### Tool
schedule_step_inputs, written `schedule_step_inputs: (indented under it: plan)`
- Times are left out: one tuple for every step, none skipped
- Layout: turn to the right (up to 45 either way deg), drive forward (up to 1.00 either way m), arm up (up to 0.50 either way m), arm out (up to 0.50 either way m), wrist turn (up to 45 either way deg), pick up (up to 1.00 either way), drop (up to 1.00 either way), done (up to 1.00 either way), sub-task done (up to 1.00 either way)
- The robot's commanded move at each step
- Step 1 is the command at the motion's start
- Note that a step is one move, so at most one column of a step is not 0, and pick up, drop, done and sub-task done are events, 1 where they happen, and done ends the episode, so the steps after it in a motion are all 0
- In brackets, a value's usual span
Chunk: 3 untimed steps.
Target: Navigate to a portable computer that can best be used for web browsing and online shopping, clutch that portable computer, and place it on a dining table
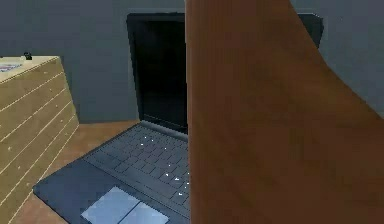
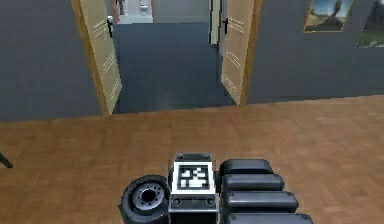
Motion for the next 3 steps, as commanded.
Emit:
schedule_step_inputs:
  plan:
    - [0.0, 0.7, 0.0, 0.0, 0.0, 0.0, 0.0, 0.0, 0.0]
    - [30.0, 0.0, 0.0, 0.0, 0.0, 0.0, 0.0, 0.0, 0.0]
    - [0.0, 0.45, 0.0, 0.0, 0.0, 0.0, 0.0, 0.0, 0.0]
